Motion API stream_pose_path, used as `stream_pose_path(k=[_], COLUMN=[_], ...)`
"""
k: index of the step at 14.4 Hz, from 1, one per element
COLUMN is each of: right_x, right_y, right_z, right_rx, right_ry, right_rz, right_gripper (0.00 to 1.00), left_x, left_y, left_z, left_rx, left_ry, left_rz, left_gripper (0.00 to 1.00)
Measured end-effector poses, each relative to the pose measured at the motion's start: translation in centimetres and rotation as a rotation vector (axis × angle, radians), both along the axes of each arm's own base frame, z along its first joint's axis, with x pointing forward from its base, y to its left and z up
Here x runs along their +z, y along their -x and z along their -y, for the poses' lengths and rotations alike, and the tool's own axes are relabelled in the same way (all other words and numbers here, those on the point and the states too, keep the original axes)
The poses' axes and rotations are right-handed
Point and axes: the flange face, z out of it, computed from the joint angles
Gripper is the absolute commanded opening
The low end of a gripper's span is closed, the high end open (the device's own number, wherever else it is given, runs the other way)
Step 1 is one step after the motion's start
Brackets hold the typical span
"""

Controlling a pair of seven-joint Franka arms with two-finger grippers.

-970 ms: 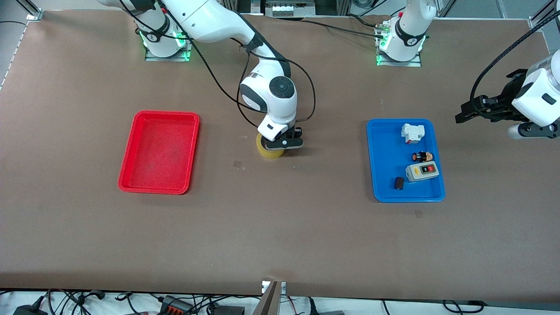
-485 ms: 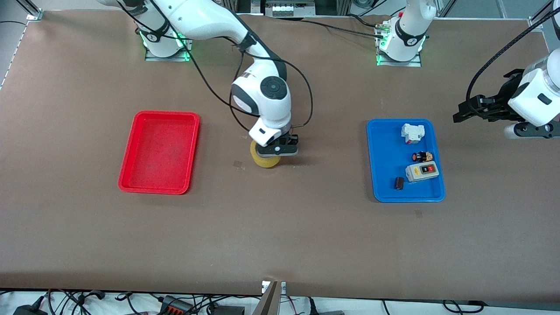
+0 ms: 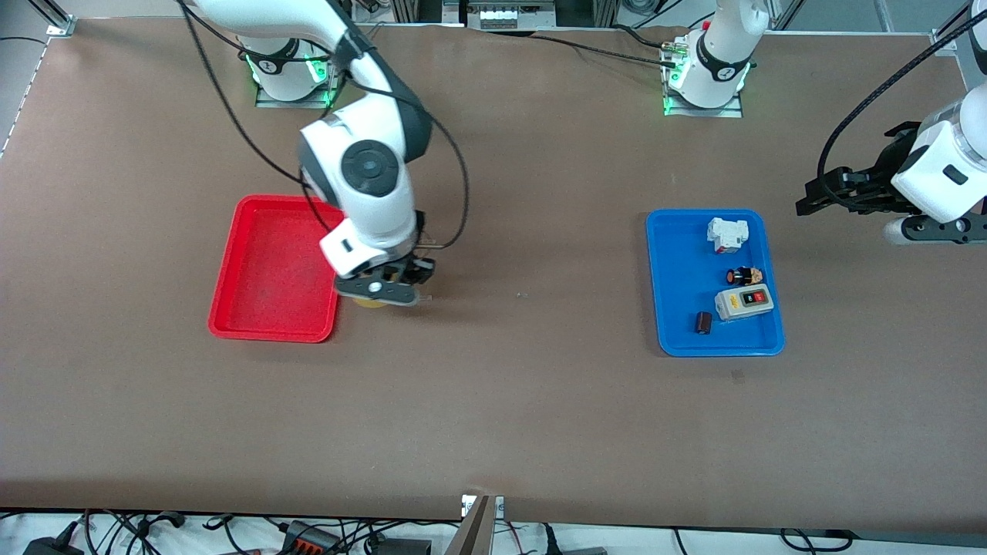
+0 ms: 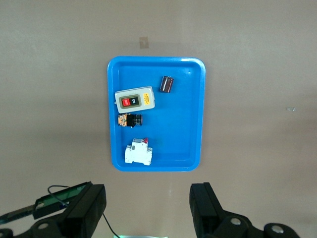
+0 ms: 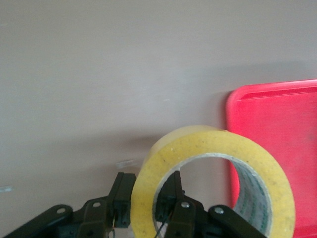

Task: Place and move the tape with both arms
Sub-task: 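Lift the tape roll with the right gripper and carry it over the red tray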

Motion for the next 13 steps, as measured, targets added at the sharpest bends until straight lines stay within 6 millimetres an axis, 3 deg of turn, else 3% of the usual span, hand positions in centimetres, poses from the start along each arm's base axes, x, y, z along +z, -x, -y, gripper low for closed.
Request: stream_pose_path(k=[3, 6, 10, 13], right_x=[-0.6, -2.9, -8.5, -12.6], right_y=[-0.3, 1.0, 4.3, 6.8], right_z=[7.1, 13.5, 19.3, 21.8], right_rx=[0.049, 0.090, 0.154, 0.168], right_ry=[-0.007, 0.004, -0.026, -0.046], right_rz=[-0.079, -0.139, -0.116, -0.094], right_gripper=[0.01, 0.01, 0.02, 0.04], left_x=[-0.1, -0.2, -0.3, -0.3], left_y=[0.0, 0.1, 0.1, 0.1], left_z=[0.4, 1.0, 1.1, 1.2], left_rx=[-0.007, -0.017, -0.020, -0.022], left_ry=[0.000, 0.001, 0.001, 0.001], left_rz=[-0.003, -0.005, -0.007, -0.008], left_gripper=[1.00, 1.00, 1.00, 1.00])
